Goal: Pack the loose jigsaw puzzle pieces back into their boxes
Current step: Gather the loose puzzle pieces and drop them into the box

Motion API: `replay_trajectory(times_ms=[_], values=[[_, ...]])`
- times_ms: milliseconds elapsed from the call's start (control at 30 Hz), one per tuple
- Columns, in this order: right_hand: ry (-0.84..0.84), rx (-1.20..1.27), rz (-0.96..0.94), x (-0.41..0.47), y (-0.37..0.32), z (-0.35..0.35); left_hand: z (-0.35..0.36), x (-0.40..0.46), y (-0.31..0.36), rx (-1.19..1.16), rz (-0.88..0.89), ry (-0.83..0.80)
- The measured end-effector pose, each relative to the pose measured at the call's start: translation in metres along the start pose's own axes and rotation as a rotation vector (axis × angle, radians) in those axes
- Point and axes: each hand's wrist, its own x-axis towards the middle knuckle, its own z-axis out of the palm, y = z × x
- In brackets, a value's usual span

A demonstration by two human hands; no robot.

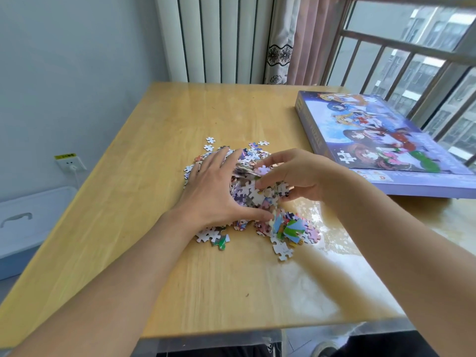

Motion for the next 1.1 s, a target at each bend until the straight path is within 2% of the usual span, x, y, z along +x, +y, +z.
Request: replay_trajectory(times_ms=[200,300,533,733,933,1100], values=[[0.061,0.310,-0.095,0.000,0.014,-0.021,0.002,0.008,-0.005,-0.173,0.157,0.202],[0.101,0.457,-0.080,0.004,0.022,-0.017,0.010,0.013,-0.004,-0.230,0.245,0.276],[0.059,0.643,-0.015,0.007,0.027,0.000,0.019,0.019,0.006,-0.214,0.255,0.277],[-0.034,0.592,-0.022,-0.004,0.020,-0.004,0.020,0.020,0.014,-0.146,0.290,0.253],[0.006,0.779,0.039,-0.019,0.028,-0.007,0.004,0.011,0.014,-0.318,0.148,0.388],[-0.050,1.019,0.111,-0.034,0.042,-0.012,-0.006,0.015,0.023,-0.375,0.078,0.348]])
